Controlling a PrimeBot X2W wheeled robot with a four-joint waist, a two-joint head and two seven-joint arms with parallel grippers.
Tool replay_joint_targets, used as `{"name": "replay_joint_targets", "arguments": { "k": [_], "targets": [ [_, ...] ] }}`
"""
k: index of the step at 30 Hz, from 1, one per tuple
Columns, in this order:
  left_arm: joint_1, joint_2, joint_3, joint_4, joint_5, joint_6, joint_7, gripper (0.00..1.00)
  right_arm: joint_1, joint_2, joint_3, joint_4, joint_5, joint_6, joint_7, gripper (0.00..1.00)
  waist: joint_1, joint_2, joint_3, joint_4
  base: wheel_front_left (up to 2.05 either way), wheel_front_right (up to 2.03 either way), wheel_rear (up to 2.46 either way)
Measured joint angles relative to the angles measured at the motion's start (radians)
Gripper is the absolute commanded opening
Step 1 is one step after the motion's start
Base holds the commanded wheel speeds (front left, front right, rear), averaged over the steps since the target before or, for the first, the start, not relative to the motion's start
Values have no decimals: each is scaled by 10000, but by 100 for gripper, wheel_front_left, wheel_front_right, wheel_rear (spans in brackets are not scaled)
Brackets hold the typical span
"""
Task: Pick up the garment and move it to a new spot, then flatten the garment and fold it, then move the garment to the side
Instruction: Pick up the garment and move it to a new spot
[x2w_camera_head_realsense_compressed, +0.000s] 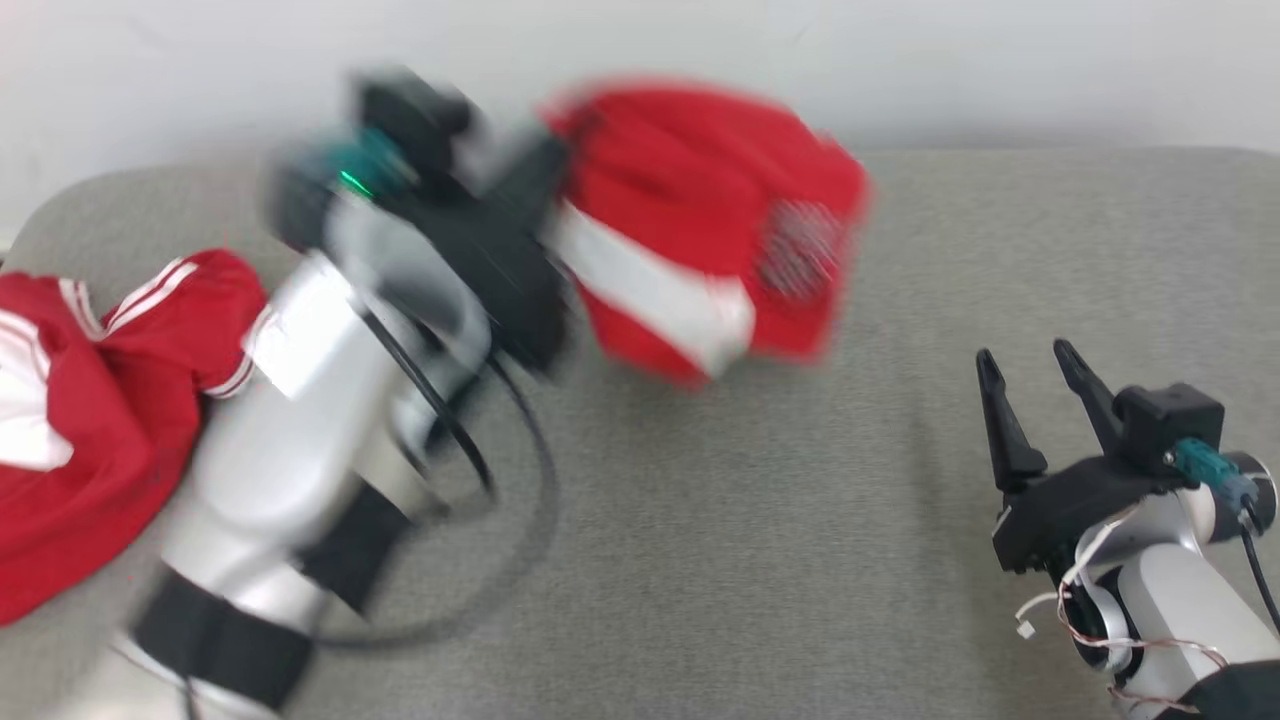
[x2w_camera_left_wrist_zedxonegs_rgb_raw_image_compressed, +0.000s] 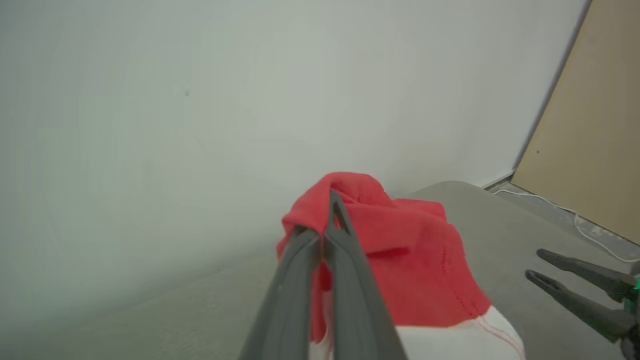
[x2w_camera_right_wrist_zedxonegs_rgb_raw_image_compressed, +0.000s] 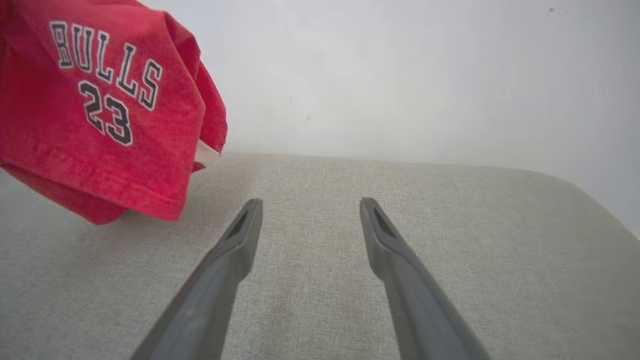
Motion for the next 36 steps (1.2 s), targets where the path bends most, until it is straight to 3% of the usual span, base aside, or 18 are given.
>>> {"name": "replay_joint_targets", "arguments": {
  "k": [6,13,18,19,20,26,36],
  "targets": [
    [1749,-692,-744,-610,-779,-71,-67,0,356,-15,-148,-107,63,-8,-174,100,0,0,-205,-422,0,0,0],
    [3762,-828,-1440,4,-1208,-71,-184,0,517,-111,-357,-217,140,-77,-265,100,1,1,-141,-625,0,0,0],
    [4312,-886,-2142,414,-1753,-71,-291,0,483,-44,-268,-127,140,-77,-334,100,2,0,-235,-620,0,0,0],
    [4431,-876,-2266,506,-1762,-71,-291,32,453,-8,-215,-98,140,-77,-334,100,2,0,-265,-621,0,0,0],
    [4498,-863,-2360,545,-1783,-69,-291,100,427,15,-194,-73,140,-77,-336,100,1,0,-298,-622,0,0,0],
    [4390,-821,-2619,-86,-2272,-69,-433,100,412,6,-209,0,140,-77,-351,100,1,0,-516,-555,0,0,0],
    [4038,-533,-1791,-1035,-2270,161,-771,100,599,153,-165,2,242,-77,-431,100,2,1,-626,-629,0,0,0]
  ]
}}
